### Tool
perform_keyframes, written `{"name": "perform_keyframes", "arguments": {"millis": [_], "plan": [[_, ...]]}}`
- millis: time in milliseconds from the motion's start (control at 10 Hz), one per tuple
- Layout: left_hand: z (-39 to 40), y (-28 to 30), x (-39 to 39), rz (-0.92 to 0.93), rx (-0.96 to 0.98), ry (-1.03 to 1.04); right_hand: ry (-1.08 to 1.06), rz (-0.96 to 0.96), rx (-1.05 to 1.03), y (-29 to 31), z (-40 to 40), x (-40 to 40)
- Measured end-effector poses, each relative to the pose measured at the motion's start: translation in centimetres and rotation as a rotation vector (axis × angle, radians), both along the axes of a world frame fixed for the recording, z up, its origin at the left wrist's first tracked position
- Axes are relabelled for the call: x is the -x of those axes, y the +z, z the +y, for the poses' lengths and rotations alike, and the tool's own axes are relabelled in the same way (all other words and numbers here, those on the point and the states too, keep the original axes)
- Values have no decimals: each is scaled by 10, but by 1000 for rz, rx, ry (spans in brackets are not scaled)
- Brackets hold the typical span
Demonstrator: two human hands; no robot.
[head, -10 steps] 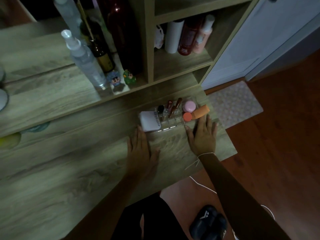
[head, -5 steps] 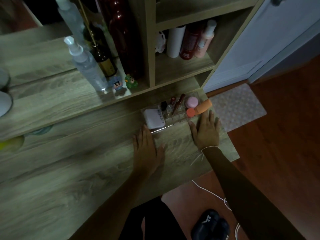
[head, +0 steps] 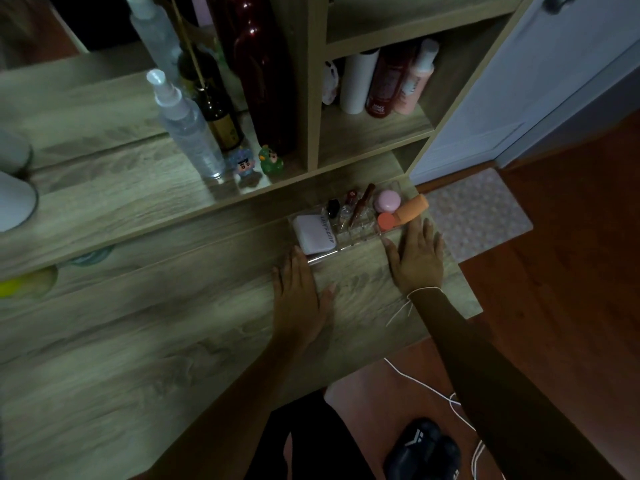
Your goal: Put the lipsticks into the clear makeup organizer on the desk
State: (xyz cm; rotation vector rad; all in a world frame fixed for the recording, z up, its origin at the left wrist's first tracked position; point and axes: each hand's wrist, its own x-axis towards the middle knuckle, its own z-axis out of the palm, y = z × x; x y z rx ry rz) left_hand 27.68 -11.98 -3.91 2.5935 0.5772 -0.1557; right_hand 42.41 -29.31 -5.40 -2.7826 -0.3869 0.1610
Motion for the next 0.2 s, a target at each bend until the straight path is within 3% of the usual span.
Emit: {"name": "perform_keyframes", "arguments": {"millis": [200], "plan": [[-3, -5, 14, 11, -35, -6, -37, 3, -16, -9, 0, 27]]}}
